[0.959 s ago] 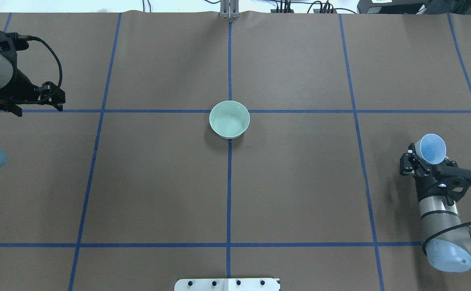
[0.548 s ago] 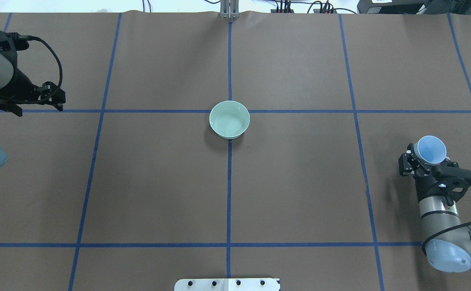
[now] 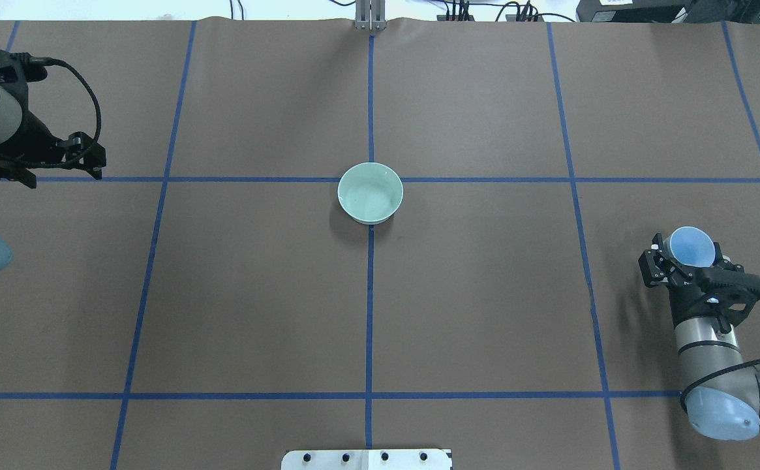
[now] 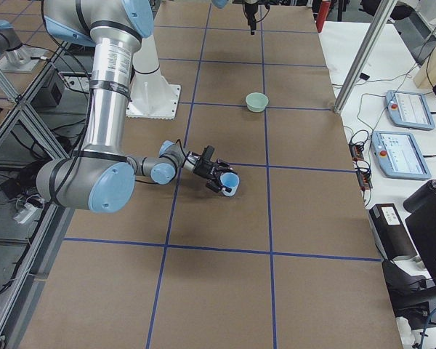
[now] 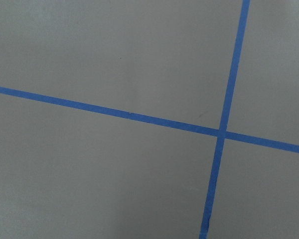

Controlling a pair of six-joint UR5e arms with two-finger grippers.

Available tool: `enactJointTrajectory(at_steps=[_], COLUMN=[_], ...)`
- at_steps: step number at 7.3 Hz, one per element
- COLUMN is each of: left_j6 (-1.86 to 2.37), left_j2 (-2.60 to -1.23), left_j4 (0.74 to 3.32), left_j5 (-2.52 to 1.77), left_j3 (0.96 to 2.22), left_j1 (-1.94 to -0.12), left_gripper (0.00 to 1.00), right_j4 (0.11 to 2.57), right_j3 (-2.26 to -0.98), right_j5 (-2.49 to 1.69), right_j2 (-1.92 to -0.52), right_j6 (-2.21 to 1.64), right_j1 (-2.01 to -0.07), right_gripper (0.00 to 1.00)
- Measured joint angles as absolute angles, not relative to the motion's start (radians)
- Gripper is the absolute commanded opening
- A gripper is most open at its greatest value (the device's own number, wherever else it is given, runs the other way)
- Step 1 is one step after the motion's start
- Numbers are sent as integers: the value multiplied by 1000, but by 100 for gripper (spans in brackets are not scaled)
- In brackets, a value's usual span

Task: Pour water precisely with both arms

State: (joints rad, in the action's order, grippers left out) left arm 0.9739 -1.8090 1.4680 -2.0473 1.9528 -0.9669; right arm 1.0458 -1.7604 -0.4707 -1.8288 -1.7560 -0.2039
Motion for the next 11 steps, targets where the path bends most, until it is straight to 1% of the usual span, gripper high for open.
enactJointTrajectory(at_steps=[4,5,7,9,11], left_j6=[978,977,977,1023,1160], left_j2=[-1810,-1810,-1814,-1874,-1991], left_j4=[1468,1468,1468,1468,1515], left_j5=[-2048,-2048,-2048,-2049,-2050], left_j3=[1954,1954,1952,1930,1887], left_j1=[-967,-967,-966,-945,-880], left_gripper=[100,100,100,100,100], right_j4=[1045,1046,1046,1046,1046], right_j3=[-1793,-1817,-1905,-1982,-2040], right_j5=[-455,-455,-461,-502,-631], right_j2=[-1844,-1857,-1884,-1889,-1869], right_j6=[-1744,-1727,-1646,-1527,-1351], right_j1=[-208,-209,-210,-239,-340], right_gripper=[99,99,99,99,99])
